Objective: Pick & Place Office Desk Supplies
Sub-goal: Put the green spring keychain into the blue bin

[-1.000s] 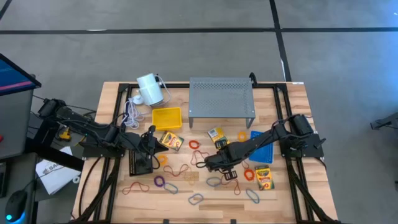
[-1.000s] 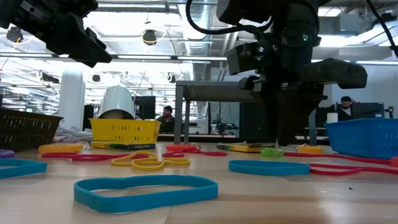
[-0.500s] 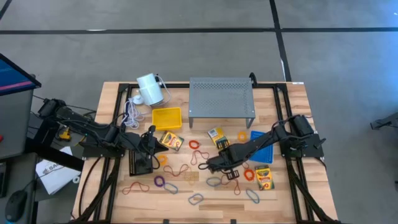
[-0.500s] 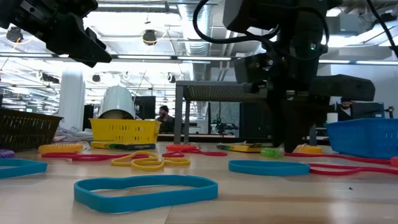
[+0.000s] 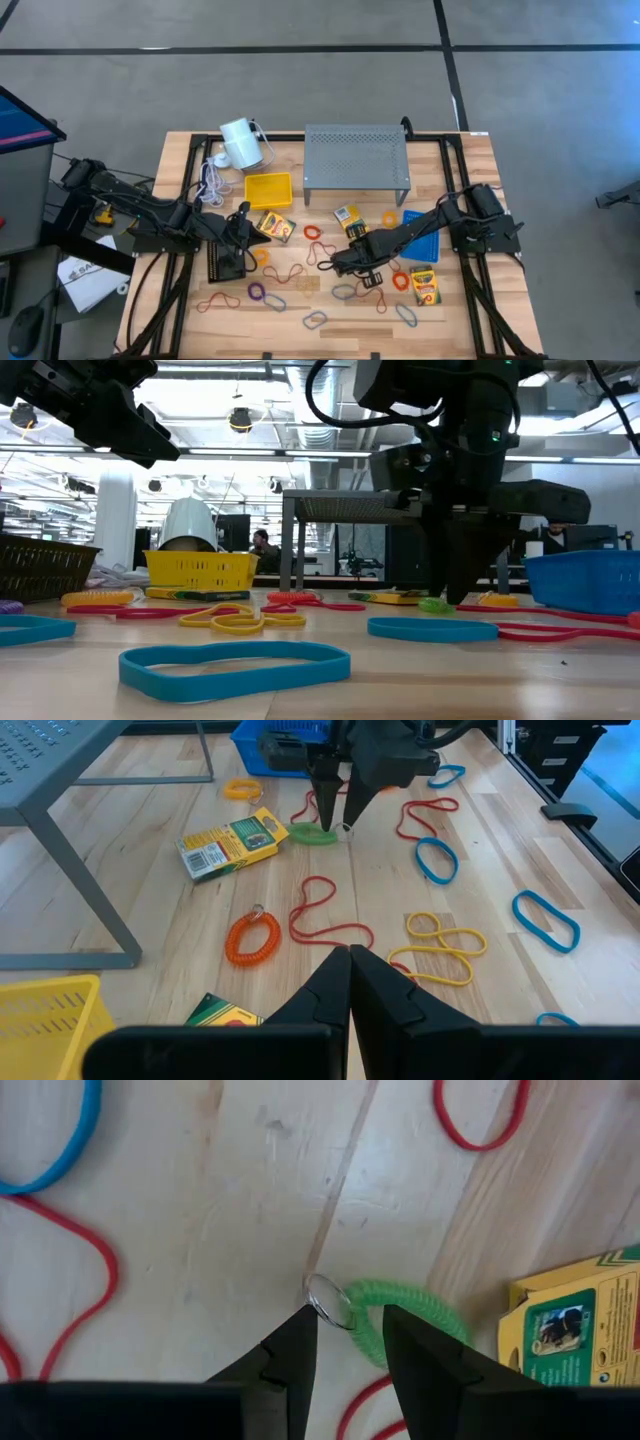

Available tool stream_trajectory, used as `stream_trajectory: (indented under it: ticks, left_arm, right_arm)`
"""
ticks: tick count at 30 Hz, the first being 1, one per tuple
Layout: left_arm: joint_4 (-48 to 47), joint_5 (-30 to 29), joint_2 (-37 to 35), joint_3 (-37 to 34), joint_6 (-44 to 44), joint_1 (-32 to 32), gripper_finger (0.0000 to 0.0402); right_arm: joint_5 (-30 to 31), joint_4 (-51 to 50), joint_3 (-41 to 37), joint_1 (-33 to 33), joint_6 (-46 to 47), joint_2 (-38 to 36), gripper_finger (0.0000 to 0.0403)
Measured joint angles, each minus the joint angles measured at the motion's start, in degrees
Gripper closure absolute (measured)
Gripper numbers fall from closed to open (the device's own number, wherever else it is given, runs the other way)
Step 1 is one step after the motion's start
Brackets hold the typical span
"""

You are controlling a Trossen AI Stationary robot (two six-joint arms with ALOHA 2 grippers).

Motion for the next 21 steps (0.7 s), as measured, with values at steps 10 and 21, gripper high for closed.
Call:
stream_trajectory:
  ticks: [10,21]
  left_arm:
    - [0.02,0.39,0.00,0.00,-0.13,-0.05,0.0400]
    - [-0.11,0.39,0.00,0.00,-0.12,-0.05,0.0400]
  right_arm:
    - [-4.89,3.85,-2.94,-2.50,0.06,-0.15,0.0289]
    - [-4.93,5.61,-4.87,-2.63,0.11,-0.26,0.0374]
